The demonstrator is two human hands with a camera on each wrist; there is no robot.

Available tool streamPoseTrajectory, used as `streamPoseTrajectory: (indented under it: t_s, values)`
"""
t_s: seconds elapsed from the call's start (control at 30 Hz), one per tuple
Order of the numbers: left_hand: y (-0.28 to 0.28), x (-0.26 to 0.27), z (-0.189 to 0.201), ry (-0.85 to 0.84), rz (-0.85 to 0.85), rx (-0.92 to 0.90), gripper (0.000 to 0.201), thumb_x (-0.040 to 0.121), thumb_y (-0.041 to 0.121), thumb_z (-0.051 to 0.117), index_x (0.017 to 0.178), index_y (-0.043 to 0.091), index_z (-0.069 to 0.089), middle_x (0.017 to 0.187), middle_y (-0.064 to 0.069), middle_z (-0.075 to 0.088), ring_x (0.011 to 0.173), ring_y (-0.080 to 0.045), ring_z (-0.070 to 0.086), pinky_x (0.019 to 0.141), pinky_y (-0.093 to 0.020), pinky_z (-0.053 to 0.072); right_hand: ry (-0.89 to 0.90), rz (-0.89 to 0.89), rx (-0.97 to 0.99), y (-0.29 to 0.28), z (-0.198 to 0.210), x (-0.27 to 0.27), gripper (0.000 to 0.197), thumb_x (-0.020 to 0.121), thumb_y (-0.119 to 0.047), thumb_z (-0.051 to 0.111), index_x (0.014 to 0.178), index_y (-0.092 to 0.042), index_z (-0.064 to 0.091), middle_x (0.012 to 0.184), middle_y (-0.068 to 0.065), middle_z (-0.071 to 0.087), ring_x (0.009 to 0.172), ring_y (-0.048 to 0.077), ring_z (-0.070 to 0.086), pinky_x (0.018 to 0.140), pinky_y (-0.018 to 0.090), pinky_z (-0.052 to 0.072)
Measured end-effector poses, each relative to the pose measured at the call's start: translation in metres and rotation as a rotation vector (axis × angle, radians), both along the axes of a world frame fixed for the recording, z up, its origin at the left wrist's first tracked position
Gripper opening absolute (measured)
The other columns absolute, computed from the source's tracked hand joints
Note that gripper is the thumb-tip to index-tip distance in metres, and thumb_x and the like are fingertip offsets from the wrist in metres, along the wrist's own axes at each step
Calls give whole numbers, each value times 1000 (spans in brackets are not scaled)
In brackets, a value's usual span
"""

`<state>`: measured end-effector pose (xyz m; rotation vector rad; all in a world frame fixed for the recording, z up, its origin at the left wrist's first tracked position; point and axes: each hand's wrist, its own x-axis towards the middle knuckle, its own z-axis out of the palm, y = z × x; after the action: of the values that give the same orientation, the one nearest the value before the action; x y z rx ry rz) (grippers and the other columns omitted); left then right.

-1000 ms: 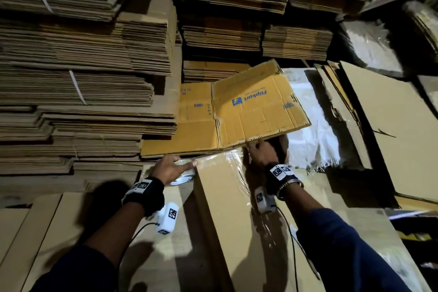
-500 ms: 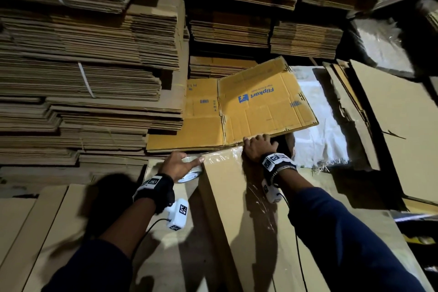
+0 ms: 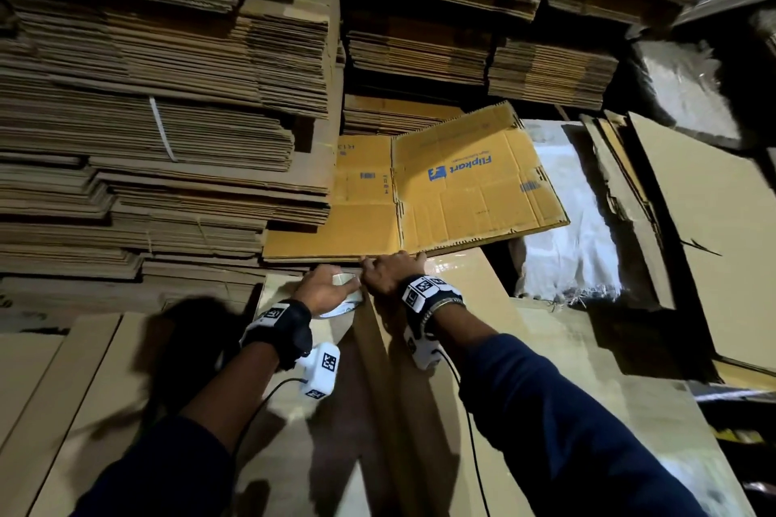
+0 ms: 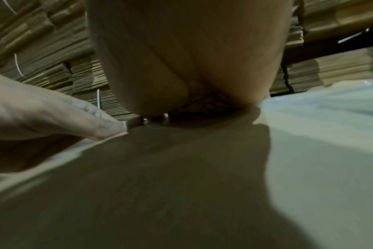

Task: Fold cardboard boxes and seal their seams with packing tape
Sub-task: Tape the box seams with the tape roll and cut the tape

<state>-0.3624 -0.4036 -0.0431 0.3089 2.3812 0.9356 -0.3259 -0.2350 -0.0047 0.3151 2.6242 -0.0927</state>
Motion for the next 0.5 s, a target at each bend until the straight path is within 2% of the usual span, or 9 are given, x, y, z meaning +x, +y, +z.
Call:
streamPoseTrajectory:
  t_s: [0.03, 0.07, 0.13, 0.17, 0.23, 0.33, 0.4, 0.47, 0.5]
  values:
    - [-2, -1, 3, -32, -27, 43, 62, 100, 51, 63, 136, 0, 60, 133, -16, 66, 117, -31, 62, 93, -38, 47, -5, 1, 1, 0, -1, -2, 72, 96, -61, 12, 138, -26, 58, 142, 15, 58, 139, 37, 41, 111, 72, 12]
    - [-5, -2, 5, -94, -41, 114, 48, 104, 41, 60, 130, 1, 63, 119, -12, 68, 106, -25, 61, 86, -34, 45, -9, 0, -5, 1, -1, -3, 77, 95, -66, 10, 137, -26, 60, 141, 15, 59, 141, 37, 38, 111, 72, 13]
    - [-14, -3, 10, -249, -51, 251, 21, 108, 23, 54, 102, 8, 67, 92, -4, 65, 88, -21, 58, 72, -30, 43, 11, 28, -36, 4, -1, 0, 86, 90, -77, 6, 133, -32, 64, 137, 13, 59, 141, 37, 36, 109, 72, 15]
    - [-19, 0, 15, -293, -59, 300, 20, 109, 17, 52, 95, 12, 65, 88, -3, 65, 82, -21, 60, 67, -26, 45, 33, 44, -48, 4, 0, 2, 87, 87, -83, 6, 133, -36, 64, 138, 11, 58, 141, 38, 34, 109, 72, 16]
    - [-26, 2, 23, -300, -98, 322, 20, 109, 14, 52, 94, 14, 66, 90, -2, 70, 79, -15, 65, 65, -22, 49, 47, 62, -54, 4, 4, 6, 85, 85, -90, 11, 142, -45, 55, 152, 7, 48, 147, 38, 27, 112, 72, 15]
    - [-25, -4, 13, -132, -146, 194, 21, 103, 29, 66, 89, 16, 73, 89, -3, 72, 82, -19, 64, 72, -30, 46, 52, 93, -1, 2, 4, 11, 69, 92, -84, 21, 148, -49, 42, 159, 9, 38, 150, 40, 20, 114, 74, 14]
    - [-18, -3, 10, -13, -169, -10, 32, 94, 49, 72, 78, 22, 70, 85, -2, 68, 80, -23, 62, 74, -32, 46, 60, 82, -2, 0, 3, 12, 70, 94, -82, 22, 149, -44, 41, 159, 11, 36, 153, 41, 17, 116, 74, 10]
    - [-12, 4, 4, 71, -139, -162, 47, 80, 70, 64, 82, 24, 71, 86, -2, 70, 84, -28, 67, 81, -36, 54, 97, 54, -30, -1, -1, 15, 79, 92, -84, 17, 151, -35, 39, 163, 13, 33, 157, 38, 9, 118, 73, 2]
    - [-10, 8, 4, 93, -130, -174, 51, 77, 72, 60, 83, 23, 71, 85, -3, 71, 86, -31, 68, 82, -39, 56, 109, 50, -55, 0, 0, 16, 82, 93, -83, 15, 154, -33, 36, 166, 11, 28, 159, 36, 3, 119, 72, -2]
